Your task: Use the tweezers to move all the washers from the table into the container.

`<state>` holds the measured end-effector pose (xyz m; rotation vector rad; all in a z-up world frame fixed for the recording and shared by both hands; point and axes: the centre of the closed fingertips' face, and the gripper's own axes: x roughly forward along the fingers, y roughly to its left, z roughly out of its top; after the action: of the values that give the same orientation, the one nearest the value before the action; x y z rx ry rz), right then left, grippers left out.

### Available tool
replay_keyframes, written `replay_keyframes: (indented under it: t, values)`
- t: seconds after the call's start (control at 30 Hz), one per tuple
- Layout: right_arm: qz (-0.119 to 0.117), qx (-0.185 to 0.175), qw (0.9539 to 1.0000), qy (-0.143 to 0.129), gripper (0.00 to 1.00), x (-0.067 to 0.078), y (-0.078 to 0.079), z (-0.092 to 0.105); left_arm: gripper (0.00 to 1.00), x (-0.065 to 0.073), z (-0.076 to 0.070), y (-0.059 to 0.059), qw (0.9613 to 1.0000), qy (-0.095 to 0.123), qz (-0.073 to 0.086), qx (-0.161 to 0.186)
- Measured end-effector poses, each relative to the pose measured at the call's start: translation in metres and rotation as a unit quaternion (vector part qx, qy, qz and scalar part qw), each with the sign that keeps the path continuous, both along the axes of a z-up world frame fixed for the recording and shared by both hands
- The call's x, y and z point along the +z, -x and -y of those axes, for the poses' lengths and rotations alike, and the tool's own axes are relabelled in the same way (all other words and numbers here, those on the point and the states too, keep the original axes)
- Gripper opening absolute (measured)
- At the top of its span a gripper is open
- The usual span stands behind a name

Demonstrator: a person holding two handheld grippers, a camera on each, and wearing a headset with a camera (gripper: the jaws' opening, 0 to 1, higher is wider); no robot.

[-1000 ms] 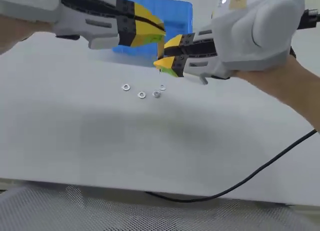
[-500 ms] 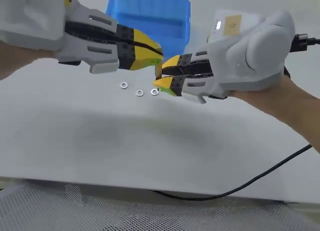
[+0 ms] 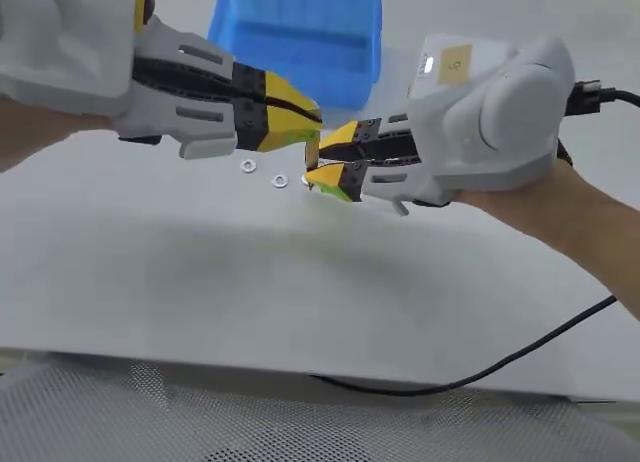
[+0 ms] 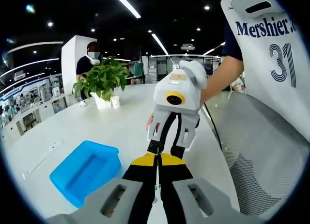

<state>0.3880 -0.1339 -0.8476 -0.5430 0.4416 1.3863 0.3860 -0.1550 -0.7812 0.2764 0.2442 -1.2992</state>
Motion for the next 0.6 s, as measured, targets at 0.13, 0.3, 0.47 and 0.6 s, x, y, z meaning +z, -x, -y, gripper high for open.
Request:
replay_keyframes:
  t: [0.13, 0.3, 0.47, 0.6]
  values:
    - [-0.001, -0.002, 1.0, -0.002, 0.13, 0.0004, -0.001, 0.0, 0.03, 0.0016, 0.0001, -0.001, 1.0, 0.002, 0.001, 0.0]
    - [0.0, 0.0, 1.0, -0.001, 0.13, 0.0003, -0.0016, -0.0008, 0.03, 0.0012, -0.0004, -0.0008, 1.0, 0.001, 0.002, 0.0]
    - [-0.003, 0.004, 1.0, 0.002, 0.13, -0.0016, -0.0012, -0.0015, 0.03, 0.0009, 0.001, -0.0003, 1.0, 0.001, 0.002, -0.004]
    - [-0.005, 0.005, 1.0, 0.004, 0.13, -0.003, -0.0008, -0.0014, 0.03, -0.0001, 0.0011, -0.0006, 1.0, 0.001, -0.002, -0.004]
